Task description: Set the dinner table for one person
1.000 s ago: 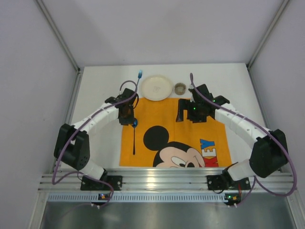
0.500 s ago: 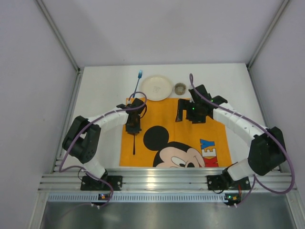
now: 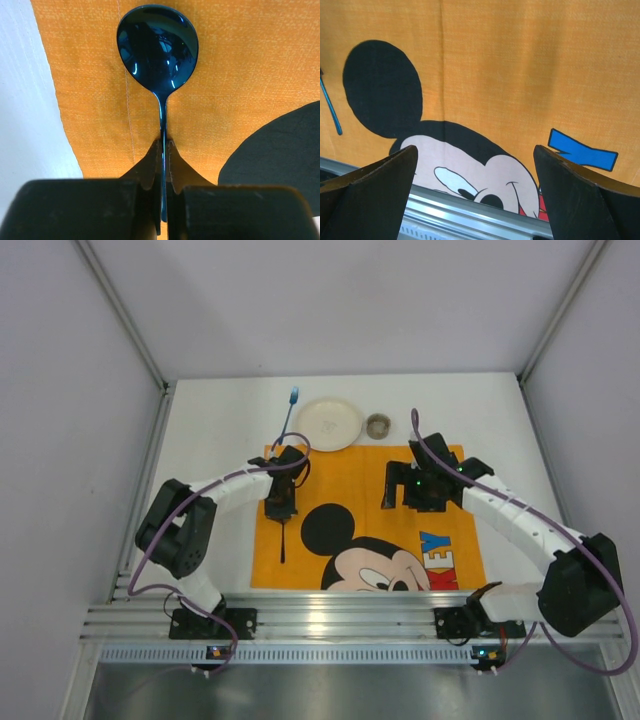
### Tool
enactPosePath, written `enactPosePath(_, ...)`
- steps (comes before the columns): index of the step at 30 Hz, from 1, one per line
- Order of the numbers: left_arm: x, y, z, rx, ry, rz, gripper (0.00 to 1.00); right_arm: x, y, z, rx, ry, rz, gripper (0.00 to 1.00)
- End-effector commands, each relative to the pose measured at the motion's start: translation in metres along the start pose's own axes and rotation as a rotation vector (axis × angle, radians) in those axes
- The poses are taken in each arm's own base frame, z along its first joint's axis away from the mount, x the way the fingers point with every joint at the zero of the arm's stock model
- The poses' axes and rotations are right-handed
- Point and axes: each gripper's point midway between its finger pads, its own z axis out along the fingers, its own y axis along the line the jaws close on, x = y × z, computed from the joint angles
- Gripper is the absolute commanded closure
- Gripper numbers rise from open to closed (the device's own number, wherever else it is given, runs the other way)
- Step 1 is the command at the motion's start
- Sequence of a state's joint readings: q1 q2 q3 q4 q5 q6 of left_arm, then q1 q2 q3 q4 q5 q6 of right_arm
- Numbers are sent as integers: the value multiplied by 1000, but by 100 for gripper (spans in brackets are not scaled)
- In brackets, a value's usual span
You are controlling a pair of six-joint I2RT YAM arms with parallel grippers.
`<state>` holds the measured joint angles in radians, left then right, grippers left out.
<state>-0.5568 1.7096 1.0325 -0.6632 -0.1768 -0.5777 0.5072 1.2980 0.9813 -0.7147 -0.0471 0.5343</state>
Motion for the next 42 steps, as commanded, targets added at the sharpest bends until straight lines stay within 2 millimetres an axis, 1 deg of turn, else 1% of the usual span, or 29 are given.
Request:
enactPosePath(1,1,-7,15,11,7,-10,100,-3,-4,-5,8,-29,-3,0)
enactPosePath(4,-2,-7,5,11,-4,-5,100,-8,-4,-9,5,-46,-5,0)
enactPosePath(5,-13,-12,-9,31,-39,-9,100,-10,-3,-11,6,-54,-7,0)
enactPosePath(7,-19,-14,-26,38,-43,-14,100,-14,-4,-15,7,-71,-2,0)
enactPosePath(8,-36,-27,-45,84,-91,-30,100,-17,-5,-18,8,-81,4,0)
enactPosePath(10,-48,-42,-64,139,-112,-39,100,-19,-7,-25,15,-92,17,0)
enactPosePath(11,-61,-59,-81,191,-152,-38,100,-25,-13,-29,41,-116,36,0)
enactPosePath(13,-65,-84,-89,264,-134,-41,100,-26,-25,-38,98,-137,54,0)
enactPosePath(14,-73,-106,-101,328,-162,-30,100,-28,-32,-41,121,-145,71,0)
enactPosePath(16,-68,-139,-100,423,-120,-33,100,-24,-50,-51,199,-156,90,0)
enactPosePath(17,-73,-167,-105,518,-151,-24,100,-25,-57,-56,226,-166,109,0)
enactPosePath(18,-66,-187,-110,595,-119,-27,100,-21,-71,-65,287,-175,122,0)
enactPosePath(19,-57,-209,-103,633,-91,-10,100,-20,-79,-71,318,-186,139,0)
enactPosePath(20,-62,-232,-111,709,-111,-18,100,-19,-89,-77,356,-198,168,0)
enactPosePath(21,-57,-248,-113,745,-96,-2,100,-16,-103,-89,414,-216,184,0)
enactPosePath(22,-52,-262,-112,766,-77,14,100,-14,-111,-96,444,-229,204,0)
enactPosePath(23,-44,-285,-109,784,-60,44,100,-15,-121,-104,477,-248,237,0)
enactPosePath(24,-40,-298,-106,796,-57,58,100,-12,-132,-116,517,-271,251,0)
enactPosePath(25,-36,-308,-105,805,-53,72,100,-11,-138,-123,537,-285,269,0)
enactPosePath(26,-28,-327,-101,814,-43,95,100,-12,-145,-132,561,-304,290,0)
enactPosePath(27,-25,-335,-99,822,-39,94,100,-10,-150,-141,574,-323,301,0)
enactPosePath(28,-23,-349,-107,854,-49,105,100,-10,-155,-146,586,-333,308,0)
enactPosePath(29,-17,-356,-92,843,-27,97,100,-8,-155,-151,581,-343,311,0)
enactPosePath(32,-12,-374,-89,891,-5,80,100,-1,-159,-150,591,-323,316,0)
enactPosePath(33,-10,-378,-80,891,18,55,100,2,-159,-149,588,-312,316,0)
enactPosePath(37,-6,-384,-74,903,55,8,100,3,-159,-150,586,-319,325,0)
enactPosePath(40,-2,-388,-78,940,83,-12,100,3,-159,-150,588,-318,327,0)
enactPosePath(41,-2,-391,-83,968,83,-10,96,3,-159,-149,587,-317,328,0)
enactPosePath(42,-4,-395,-91,1008,82,-5,80,4,-159,-147,587,-313,330,0)
